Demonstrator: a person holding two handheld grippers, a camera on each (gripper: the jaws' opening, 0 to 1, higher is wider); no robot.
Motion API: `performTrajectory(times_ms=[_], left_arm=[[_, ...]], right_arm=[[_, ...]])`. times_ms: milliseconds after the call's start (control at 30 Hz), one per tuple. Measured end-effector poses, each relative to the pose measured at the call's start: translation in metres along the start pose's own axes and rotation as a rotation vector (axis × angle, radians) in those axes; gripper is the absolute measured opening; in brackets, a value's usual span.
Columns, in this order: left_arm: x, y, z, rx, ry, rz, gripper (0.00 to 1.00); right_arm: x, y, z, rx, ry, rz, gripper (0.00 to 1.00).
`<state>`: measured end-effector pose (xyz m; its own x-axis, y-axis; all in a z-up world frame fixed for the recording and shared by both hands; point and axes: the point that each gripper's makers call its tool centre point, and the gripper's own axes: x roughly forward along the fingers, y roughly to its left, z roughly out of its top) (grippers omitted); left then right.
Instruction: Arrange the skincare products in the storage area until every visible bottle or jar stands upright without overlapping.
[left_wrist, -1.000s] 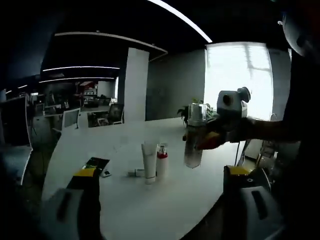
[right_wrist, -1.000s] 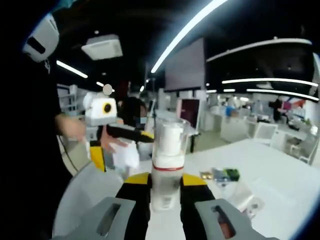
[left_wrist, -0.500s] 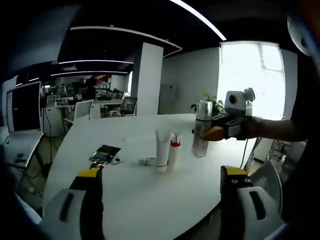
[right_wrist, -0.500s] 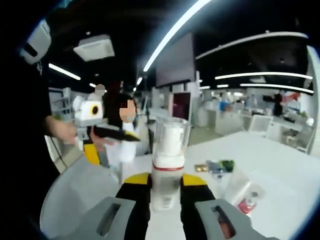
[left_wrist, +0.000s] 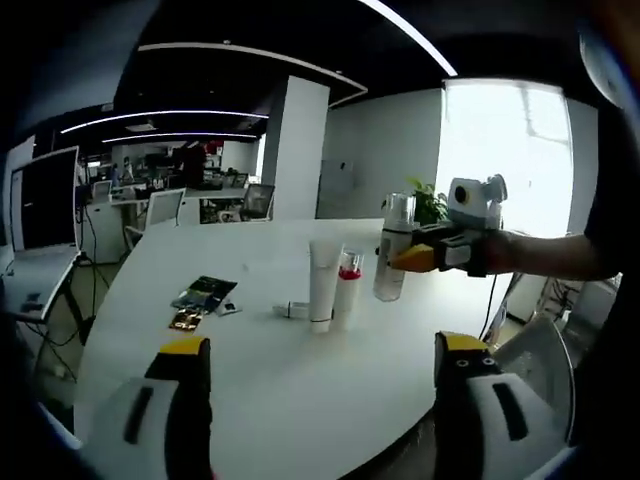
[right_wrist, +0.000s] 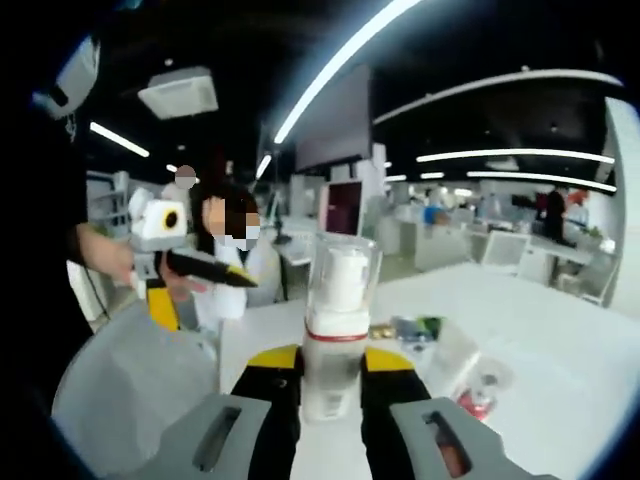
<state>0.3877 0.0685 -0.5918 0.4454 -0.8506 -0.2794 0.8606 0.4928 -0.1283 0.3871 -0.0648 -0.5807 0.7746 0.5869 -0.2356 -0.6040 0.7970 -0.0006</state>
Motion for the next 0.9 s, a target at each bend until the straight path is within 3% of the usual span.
performTrajectory(times_ms=[267,900], left_arm=[[-0.004,-0.001,-0.006,0.008,0.027,0.006,0.85],[0.003,0.010,-0.005,0.021,0.061,0.032,0.82]], right_arm=[[0.009,-0.018,-0.028,0.003,0.026,-0.067,0.14],[0.028,-0.045,-0.073,-0.021,0.076,-0.086,0.13]])
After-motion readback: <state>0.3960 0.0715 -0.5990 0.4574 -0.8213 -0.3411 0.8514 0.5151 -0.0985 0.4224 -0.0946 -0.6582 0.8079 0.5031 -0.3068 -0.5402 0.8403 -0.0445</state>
